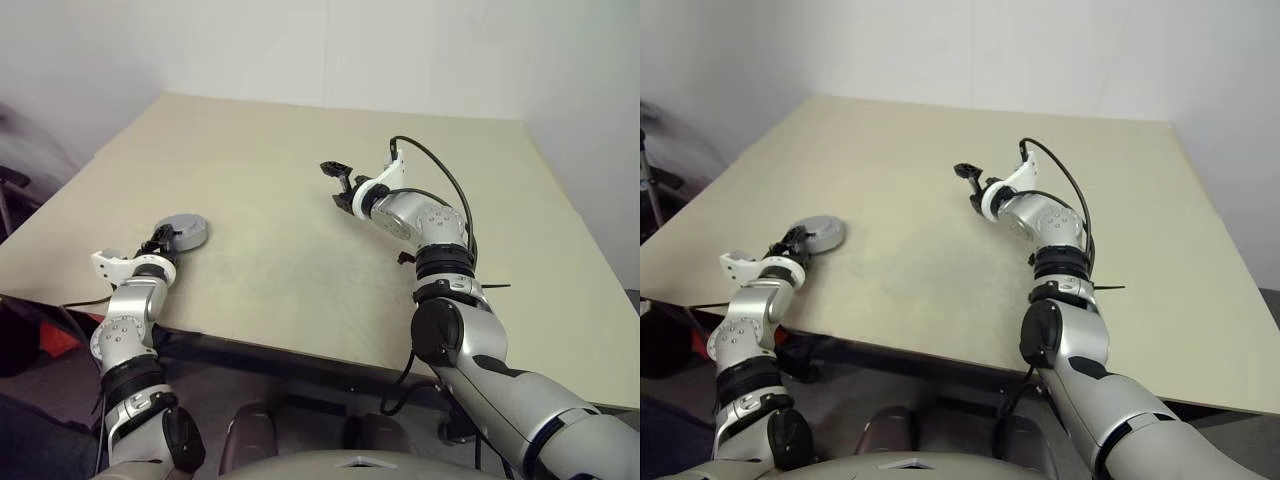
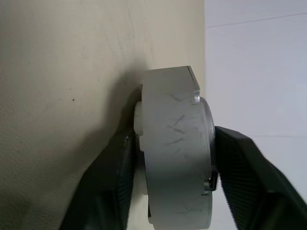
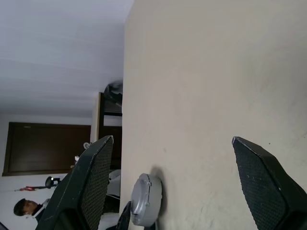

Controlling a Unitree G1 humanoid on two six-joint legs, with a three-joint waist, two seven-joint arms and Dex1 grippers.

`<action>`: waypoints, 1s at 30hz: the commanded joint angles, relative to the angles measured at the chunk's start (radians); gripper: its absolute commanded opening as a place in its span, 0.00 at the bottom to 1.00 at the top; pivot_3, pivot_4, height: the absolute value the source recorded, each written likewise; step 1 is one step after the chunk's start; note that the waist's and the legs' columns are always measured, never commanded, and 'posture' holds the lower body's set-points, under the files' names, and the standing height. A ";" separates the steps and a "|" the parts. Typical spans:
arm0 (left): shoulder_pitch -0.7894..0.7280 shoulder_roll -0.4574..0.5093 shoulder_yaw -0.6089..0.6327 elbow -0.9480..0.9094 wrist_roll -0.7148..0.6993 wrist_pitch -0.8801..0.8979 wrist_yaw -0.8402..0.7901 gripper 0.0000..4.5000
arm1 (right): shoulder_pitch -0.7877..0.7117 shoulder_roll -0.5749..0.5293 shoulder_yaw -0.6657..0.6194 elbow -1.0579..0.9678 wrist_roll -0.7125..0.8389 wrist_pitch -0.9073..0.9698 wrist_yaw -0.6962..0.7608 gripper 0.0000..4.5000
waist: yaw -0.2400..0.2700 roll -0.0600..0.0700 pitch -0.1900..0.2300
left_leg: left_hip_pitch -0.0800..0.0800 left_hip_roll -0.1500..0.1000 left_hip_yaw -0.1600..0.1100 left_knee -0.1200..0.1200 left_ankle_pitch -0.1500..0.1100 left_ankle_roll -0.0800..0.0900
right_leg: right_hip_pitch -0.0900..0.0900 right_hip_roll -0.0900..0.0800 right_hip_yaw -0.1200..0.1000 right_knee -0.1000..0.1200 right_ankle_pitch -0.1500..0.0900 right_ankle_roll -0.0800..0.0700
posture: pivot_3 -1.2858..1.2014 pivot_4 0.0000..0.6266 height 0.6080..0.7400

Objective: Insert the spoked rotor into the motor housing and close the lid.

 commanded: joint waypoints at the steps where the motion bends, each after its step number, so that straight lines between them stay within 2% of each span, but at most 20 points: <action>1: -0.022 0.011 -0.016 -0.029 -0.007 0.032 0.009 0.91 | -0.029 -0.004 0.003 -0.022 -0.002 -0.010 0.008 1.00 | 0.000 0.000 0.000 | 0.001 0.000 0.000 0.000 0.000 0.000 | 0.001 0.000 0.000 0.000 -0.002 0.003 | 0.52 0.00 1.00; 2: -0.022 0.009 -0.016 -0.029 -0.010 0.039 0.013 0.98 | -0.030 -0.005 0.003 -0.022 -0.002 -0.011 0.008 1.00 | 0.000 0.000 0.000 | 0.003 0.000 0.000 0.000 0.000 0.000 | 0.003 0.000 0.000 0.000 -0.002 0.003 | 0.52 0.00 1.00; 3: -0.020 0.007 -0.019 -0.024 -0.020 0.060 0.021 0.99 | -0.030 -0.004 0.003 -0.021 -0.003 -0.011 0.008 1.00 | 0.000 0.000 0.000 | 0.006 0.000 0.000 0.000 0.000 0.000 | 0.006 0.000 0.000 0.000 -0.003 0.004 | 0.52 0.00 1.00; 6: -0.002 -0.006 -0.042 -0.019 -0.078 0.168 0.049 0.99 | -0.031 -0.002 0.006 -0.021 -0.006 -0.014 0.007 1.00 | 0.002 0.000 0.000 | 0.010 -0.001 0.000 0.000 0.000 0.000 | 0.011 -0.001 0.000 0.000 -0.003 0.004 | 0.52 0.00 1.00; 11: 0.043 -0.053 -0.126 -0.040 -0.262 0.422 0.121 0.99 | -0.031 0.004 0.011 -0.025 -0.012 -0.016 0.007 1.00 | 0.016 0.001 0.000 | 0.011 -0.005 0.000 0.000 0.000 0.000 | 0.013 -0.005 0.001 0.000 -0.003 0.005 | 0.52 0.00 1.00; 18: 0.061 -0.088 -0.232 -0.101 -0.328 0.502 0.122 0.99 | -0.026 0.000 0.027 -0.031 -0.034 -0.017 0.018 1.00 | 0.032 0.001 0.000 | 0.011 -0.010 0.000 0.000 0.000 0.000 | 0.013 -0.010 0.002 -0.001 -0.003 0.006 | 0.52 0.00 1.00; 21: 0.041 -0.041 -0.299 -0.159 -0.226 0.500 0.026 0.99 | -0.012 -0.014 0.062 -0.040 -0.077 -0.035 0.050 1.00 | 0.025 0.001 0.000 | 0.011 -0.010 0.000 0.000 0.000 0.000 | 0.013 -0.009 0.002 -0.001 -0.003 0.007 | 0.52 0.00 1.00; 25: 0.028 0.048 -0.450 -0.306 0.044 0.395 -0.177 0.99 | 0.022 -0.063 0.165 -0.061 -0.195 -0.111 0.168 1.00 | 0.023 0.000 0.000 | 0.010 -0.006 -0.001 0.000 0.000 -0.001 | 0.012 -0.005 0.001 -0.001 -0.001 0.010 | 0.52 0.00 1.00; 27: 0.027 0.088 -0.517 -0.356 0.165 0.330 -0.277 0.99 | 0.056 -0.127 0.278 -0.068 -0.296 -0.166 0.308 1.00 | 0.024 0.001 0.000 | 0.010 -0.005 -0.001 -0.001 0.000 -0.001 | 0.012 -0.005 0.001 -0.002 -0.001 0.010 | 0.52 0.00 1.00; 30: 0.027 0.142 -0.587 -0.394 0.308 0.241 -0.418 0.99 | 0.111 -0.251 0.423 -0.085 -0.373 -0.171 0.604 1.00 | 0.025 0.001 0.000 | 0.008 -0.006 -0.001 -0.001 0.000 0.001 | 0.013 -0.005 0.001 -0.004 -0.001 0.010 | 0.52 0.00 1.00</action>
